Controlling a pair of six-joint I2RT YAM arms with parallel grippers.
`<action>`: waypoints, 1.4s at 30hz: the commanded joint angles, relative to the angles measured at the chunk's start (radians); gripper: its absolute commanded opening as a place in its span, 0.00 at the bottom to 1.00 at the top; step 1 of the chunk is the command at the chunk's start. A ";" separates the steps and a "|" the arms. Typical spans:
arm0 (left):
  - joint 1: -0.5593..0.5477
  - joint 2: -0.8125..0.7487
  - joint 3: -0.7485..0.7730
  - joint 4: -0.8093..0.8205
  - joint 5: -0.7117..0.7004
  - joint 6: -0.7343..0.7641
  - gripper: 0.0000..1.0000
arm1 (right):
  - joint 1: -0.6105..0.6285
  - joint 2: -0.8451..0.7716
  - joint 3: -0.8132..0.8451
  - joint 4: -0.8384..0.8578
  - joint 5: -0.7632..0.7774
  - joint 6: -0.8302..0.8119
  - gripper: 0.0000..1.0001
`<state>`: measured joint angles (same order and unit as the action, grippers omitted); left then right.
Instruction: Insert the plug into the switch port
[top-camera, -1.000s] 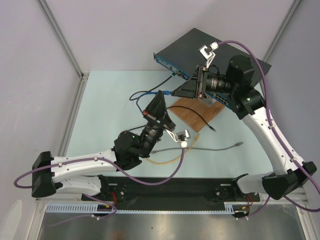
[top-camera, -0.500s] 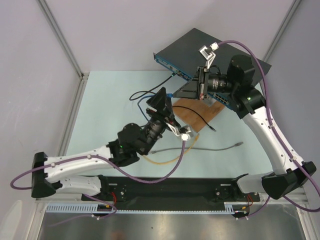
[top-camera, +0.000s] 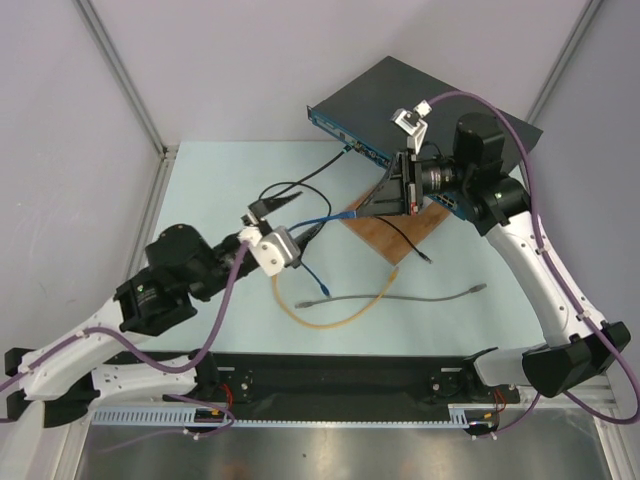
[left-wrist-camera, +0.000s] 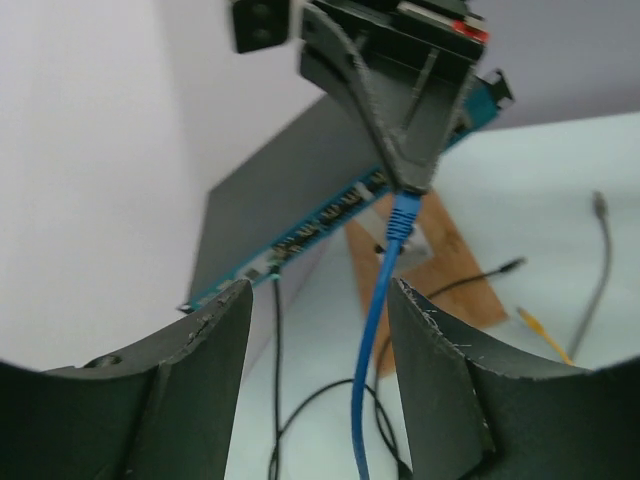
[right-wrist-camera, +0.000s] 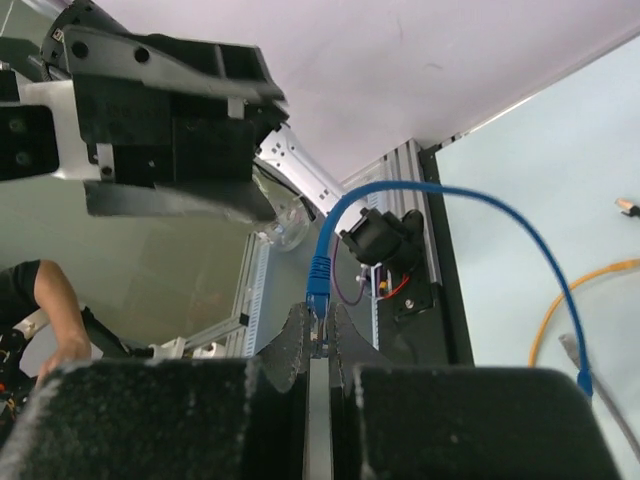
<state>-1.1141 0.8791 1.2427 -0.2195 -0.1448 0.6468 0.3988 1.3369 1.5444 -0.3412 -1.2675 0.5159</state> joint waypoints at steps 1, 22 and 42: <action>0.007 0.032 0.015 -0.096 0.125 -0.122 0.61 | 0.018 -0.007 -0.006 -0.047 -0.038 -0.070 0.00; -0.016 0.089 -0.022 -0.087 0.163 0.040 0.30 | 0.057 -0.025 -0.067 -0.004 -0.047 -0.045 0.00; -0.029 0.162 0.017 -0.125 0.078 -0.241 0.00 | -0.069 -0.024 0.015 -0.107 0.084 -0.088 0.77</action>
<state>-1.1320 1.0000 1.2198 -0.3470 -0.0124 0.6052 0.4080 1.3354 1.4834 -0.4038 -1.2617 0.4614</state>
